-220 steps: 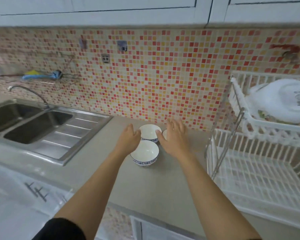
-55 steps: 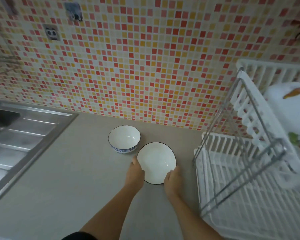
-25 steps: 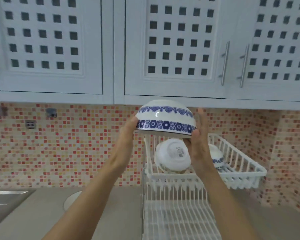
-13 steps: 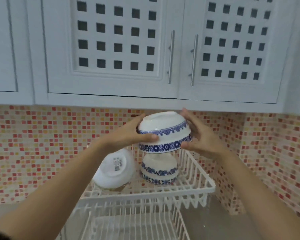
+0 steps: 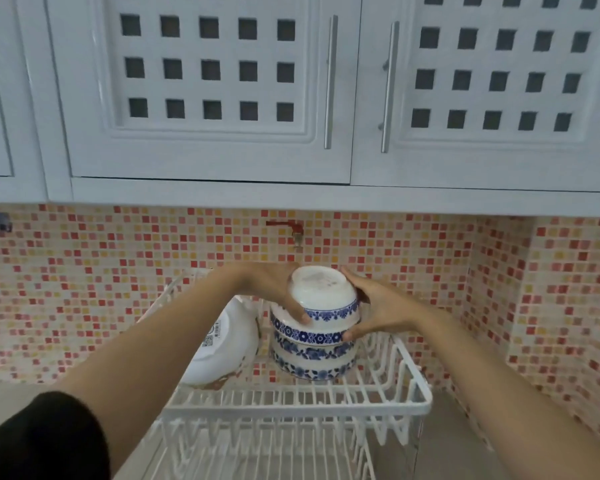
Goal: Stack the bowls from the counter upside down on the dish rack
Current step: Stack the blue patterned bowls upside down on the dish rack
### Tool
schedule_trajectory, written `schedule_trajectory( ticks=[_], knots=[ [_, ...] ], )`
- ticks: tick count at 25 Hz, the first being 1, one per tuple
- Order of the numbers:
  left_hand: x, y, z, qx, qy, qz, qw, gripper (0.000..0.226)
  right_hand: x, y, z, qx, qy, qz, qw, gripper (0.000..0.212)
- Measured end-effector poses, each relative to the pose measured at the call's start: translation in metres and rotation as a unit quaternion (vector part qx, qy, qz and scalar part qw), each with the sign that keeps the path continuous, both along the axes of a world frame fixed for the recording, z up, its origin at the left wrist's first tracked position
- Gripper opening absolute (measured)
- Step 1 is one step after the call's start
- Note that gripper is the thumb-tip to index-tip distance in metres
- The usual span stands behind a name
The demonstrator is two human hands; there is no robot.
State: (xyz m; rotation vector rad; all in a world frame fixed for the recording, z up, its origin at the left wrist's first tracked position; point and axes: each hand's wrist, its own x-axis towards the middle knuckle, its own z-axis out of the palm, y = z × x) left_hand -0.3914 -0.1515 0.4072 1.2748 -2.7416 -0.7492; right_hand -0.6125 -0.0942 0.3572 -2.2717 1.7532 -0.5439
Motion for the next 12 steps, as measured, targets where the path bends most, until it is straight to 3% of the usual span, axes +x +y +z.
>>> schedule_trajectory(
  ticks=[3,7,12],
  knots=[
    [-0.004,-0.006,-0.006,0.016,-0.042,0.000,0.999,0.071,-0.004,-0.010,-0.002,-0.005,0.070,0.006,0.997,0.133],
    [-0.009,-0.020,-0.019,-0.002,-0.090,0.013,0.996,0.117,-0.001,-0.012,-0.002,0.002,0.081,0.033,0.996,0.114],
    [-0.015,-0.016,-0.022,-0.012,-0.150,0.037,0.988,0.115,0.003,-0.015,-0.006,0.022,0.126,0.028,0.991,0.108]
  ],
)
